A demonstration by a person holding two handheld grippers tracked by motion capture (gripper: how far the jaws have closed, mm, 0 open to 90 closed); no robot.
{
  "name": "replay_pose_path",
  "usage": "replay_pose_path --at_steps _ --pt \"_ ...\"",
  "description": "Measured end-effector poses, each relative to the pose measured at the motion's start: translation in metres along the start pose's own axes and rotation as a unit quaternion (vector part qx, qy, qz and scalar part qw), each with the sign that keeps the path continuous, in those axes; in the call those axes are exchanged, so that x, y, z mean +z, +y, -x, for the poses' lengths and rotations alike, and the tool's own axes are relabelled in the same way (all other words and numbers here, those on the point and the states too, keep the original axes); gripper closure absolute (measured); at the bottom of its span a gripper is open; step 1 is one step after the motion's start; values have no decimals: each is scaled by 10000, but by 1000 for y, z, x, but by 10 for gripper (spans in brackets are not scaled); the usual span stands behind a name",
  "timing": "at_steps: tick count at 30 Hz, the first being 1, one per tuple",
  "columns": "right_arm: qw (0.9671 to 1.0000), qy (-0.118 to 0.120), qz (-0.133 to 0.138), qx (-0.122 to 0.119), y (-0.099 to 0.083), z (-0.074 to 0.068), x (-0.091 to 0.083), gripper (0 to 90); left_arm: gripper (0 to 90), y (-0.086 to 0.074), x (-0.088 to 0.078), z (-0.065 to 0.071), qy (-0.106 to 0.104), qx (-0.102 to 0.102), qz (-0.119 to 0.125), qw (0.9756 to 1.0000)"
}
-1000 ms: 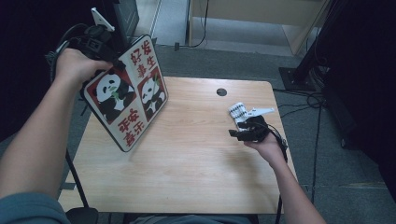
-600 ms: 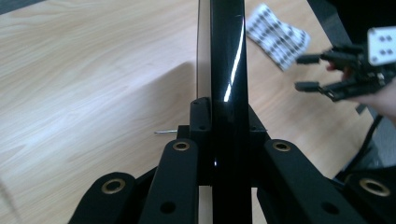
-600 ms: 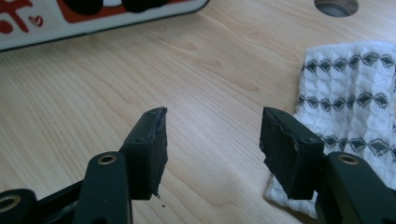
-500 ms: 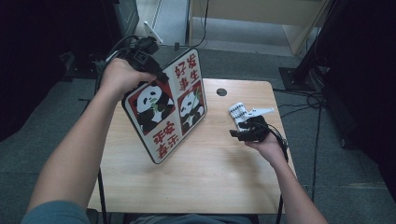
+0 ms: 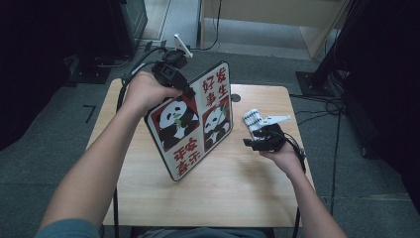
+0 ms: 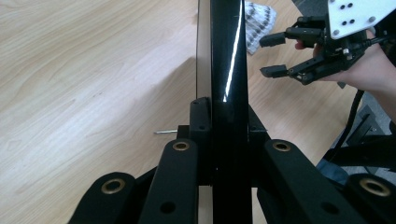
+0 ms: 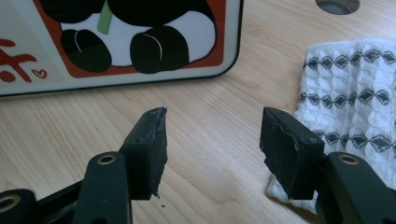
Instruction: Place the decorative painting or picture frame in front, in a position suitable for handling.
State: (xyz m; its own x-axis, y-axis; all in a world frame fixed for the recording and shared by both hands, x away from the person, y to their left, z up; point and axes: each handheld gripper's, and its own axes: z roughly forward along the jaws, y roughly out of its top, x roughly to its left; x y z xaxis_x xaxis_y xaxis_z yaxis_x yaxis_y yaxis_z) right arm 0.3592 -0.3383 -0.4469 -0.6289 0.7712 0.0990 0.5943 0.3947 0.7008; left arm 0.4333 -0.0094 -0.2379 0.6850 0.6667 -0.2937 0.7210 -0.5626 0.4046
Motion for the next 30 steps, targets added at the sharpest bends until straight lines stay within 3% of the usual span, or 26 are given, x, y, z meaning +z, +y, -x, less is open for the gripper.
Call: replay_pose_path --at_steps 6,13,19,26,30 --pt "9998 186 39 61 1 -3 3 424 813 -1 7 1 -93 -10 28 10000" --pt "9998 178 27 64 1 -4 4 424 803 -2 9 4 -142 -18 38 9999" --pt "9998 174 72 51 1 -5 1 423 794 -5 8 1 -216 -195 59 9996" --pt "9998 155 56 87 0 -3 2 423 772 -9 7 -4 -317 -215 137 9992" --pt "9998 161 39 68 0 -3 3 424 726 -12 5 -5 -265 -188 78 9994"
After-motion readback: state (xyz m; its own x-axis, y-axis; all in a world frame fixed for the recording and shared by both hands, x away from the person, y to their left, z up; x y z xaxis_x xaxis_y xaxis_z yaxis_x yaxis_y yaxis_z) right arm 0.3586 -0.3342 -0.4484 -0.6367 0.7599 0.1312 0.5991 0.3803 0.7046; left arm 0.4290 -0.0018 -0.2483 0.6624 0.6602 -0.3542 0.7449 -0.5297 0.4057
